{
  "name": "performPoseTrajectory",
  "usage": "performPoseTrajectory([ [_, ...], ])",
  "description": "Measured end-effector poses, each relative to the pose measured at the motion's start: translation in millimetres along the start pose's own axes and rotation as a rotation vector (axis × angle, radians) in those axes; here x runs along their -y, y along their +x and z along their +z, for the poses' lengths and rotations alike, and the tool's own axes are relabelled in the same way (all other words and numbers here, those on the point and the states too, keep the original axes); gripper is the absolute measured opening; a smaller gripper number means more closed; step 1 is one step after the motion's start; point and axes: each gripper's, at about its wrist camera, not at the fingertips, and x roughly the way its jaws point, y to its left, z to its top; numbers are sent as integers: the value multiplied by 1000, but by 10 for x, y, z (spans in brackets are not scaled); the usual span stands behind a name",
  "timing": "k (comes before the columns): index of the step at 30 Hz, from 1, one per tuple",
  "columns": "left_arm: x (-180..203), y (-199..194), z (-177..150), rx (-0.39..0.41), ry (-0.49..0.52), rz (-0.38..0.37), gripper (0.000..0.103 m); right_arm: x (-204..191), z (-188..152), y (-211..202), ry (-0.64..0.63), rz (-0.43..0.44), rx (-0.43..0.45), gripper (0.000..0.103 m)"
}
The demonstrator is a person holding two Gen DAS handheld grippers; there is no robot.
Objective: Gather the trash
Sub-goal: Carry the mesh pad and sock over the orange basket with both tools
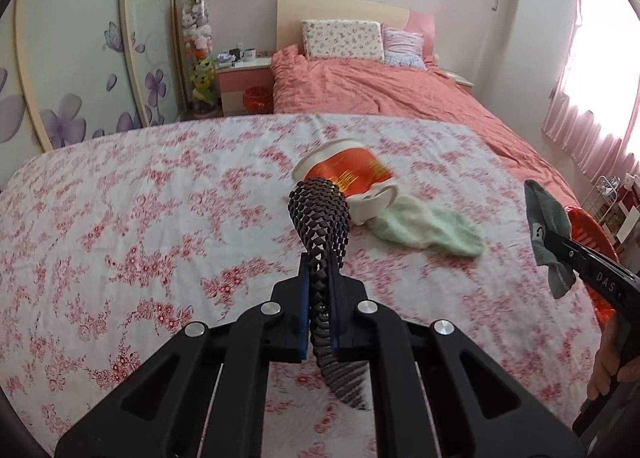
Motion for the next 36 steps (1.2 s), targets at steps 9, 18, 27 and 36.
performPoseTrajectory([
  [9,371,-273,162,58,39,-53,8,139,61,-521,10,21,85,9],
  [18,929,-495,287,99,80,-157,8,447,58,-1031,38,-9,166,9],
  [27,1684,-544,385,115,151,-301,8,976,14,-1405,86,-104,241,9],
  [36,2450,-400,406,100,239,-442,8,1541,-23,-1541,153,-197,279,9],
])
